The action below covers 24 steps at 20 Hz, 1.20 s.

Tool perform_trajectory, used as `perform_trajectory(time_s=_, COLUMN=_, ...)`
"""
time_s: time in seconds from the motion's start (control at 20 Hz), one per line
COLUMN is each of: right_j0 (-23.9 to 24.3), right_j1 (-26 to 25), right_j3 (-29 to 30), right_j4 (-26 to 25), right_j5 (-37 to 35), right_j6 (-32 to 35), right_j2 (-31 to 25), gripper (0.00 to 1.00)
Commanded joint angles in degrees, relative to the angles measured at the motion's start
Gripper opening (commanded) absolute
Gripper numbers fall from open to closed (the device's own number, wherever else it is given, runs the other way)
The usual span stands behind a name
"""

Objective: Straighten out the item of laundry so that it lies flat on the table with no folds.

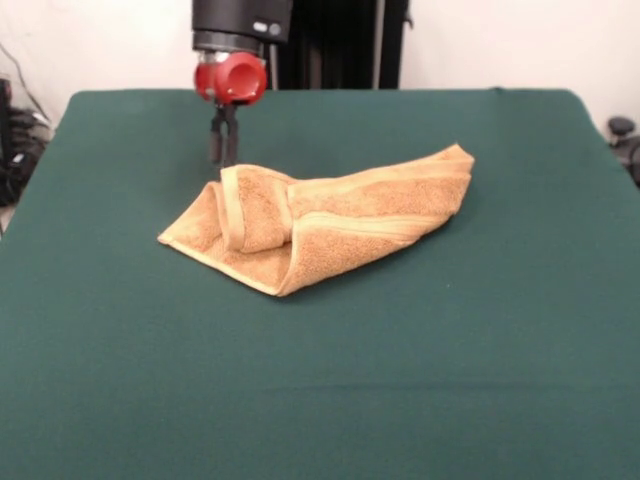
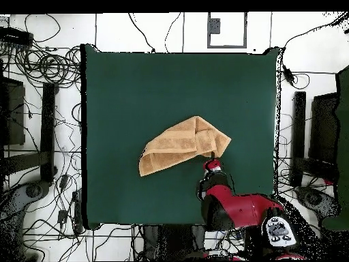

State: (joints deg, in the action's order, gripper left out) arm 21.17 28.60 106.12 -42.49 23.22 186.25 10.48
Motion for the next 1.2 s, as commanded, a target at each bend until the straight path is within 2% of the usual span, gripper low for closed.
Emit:
perform_trajectory(time_s=0.05, right_j0=-3.67, right_j1=-8.02, right_j3=-5.97, right_j4=5.56, right_j5=6.35, right_j6=-6.53, right_j2=2.17, gripper=1.0)
perform_trajectory(time_s=0.2, right_j0=-4.82, right_j1=-9.96, right_j3=-6.57, right_j4=8.44, right_j5=9.95, right_j6=-6.79, right_j2=3.36, gripper=1.0)
perform_trajectory(time_s=0.45, right_j0=-6.12, right_j1=-10.04, right_j3=-6.33, right_j4=10.4, right_j5=12.08, right_j6=-6.29, right_j2=4.6, gripper=1.0)
perform_trajectory(time_s=0.7, right_j0=-6.98, right_j1=-9.67, right_j3=-6.07, right_j4=11.03, right_j5=12.94, right_j6=-5.66, right_j2=5.49, gripper=1.0)
perform_trajectory(time_s=1.0, right_j0=-6.81, right_j1=-6.02, right_j3=-4.86, right_j4=9.66, right_j5=12.27, right_j6=-3.32, right_j2=5.29, gripper=1.0)
perform_trajectory(time_s=1.2, right_j0=-6.92, right_j1=-5.98, right_j3=-5.11, right_j4=10.31, right_j5=12.85, right_j6=-3.13, right_j2=5.76, gripper=1.0)
